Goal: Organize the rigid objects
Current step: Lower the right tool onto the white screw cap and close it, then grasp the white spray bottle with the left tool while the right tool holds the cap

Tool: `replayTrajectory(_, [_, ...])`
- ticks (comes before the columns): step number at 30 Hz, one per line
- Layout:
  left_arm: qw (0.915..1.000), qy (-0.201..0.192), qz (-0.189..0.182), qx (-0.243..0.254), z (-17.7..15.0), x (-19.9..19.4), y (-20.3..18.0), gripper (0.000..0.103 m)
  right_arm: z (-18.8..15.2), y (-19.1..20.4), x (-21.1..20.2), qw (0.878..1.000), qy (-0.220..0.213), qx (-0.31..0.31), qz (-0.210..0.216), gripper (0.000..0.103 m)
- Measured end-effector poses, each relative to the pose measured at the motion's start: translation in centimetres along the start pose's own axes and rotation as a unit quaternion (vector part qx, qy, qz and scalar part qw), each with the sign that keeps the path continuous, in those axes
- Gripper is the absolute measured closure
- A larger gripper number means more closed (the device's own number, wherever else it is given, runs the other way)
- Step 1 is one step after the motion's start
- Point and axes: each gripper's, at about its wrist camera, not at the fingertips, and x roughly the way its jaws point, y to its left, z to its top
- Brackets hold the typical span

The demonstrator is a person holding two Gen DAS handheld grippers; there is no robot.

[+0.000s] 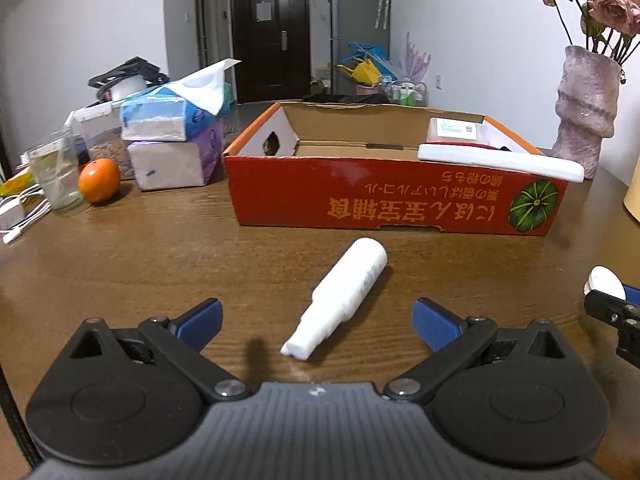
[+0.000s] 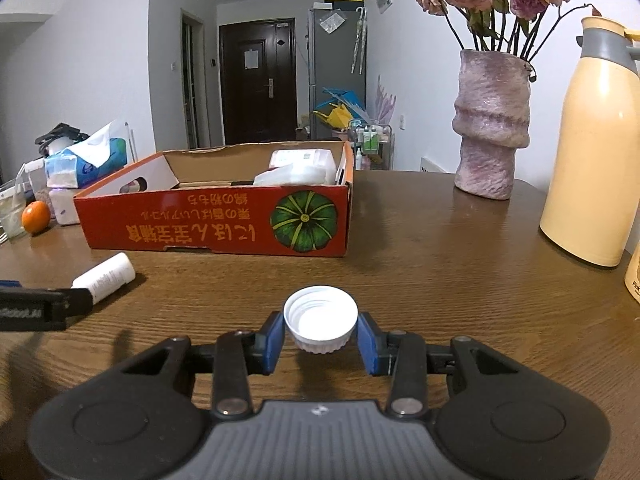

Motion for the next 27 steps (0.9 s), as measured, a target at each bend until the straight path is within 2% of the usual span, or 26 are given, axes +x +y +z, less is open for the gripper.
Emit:
replayTrajectory(9, [0.9997, 0.010, -0.020, 0.007, 0.8, 2.0, 0.1, 0.000, 0.3, -0.4, 0.3, 1.000, -0.005, 0.013, -0.012, 0.065])
replayTrajectory(20, [0.9993, 0.028, -0.020, 0.013, 1.4, 4.0, 0.3, 0.005, 0.5, -0.6, 0.8, 0.999, -0.006, 0.024, -0.024, 0.065])
replayTrajectory(24, [0.9986, 0.043, -0.025, 0.015, 1.4, 4.7, 0.3, 0.019, 0.6, -0.7, 0.9, 0.999, -0.006, 0.027, -0.026, 0.065])
replayTrajectory(27, [0.9987, 0.041, -0.026, 0.017, 1.5, 4.8, 0.3, 0.024, 0.6, -0.7, 1.0, 0.999, -0.005, 0.029, -0.027, 0.065])
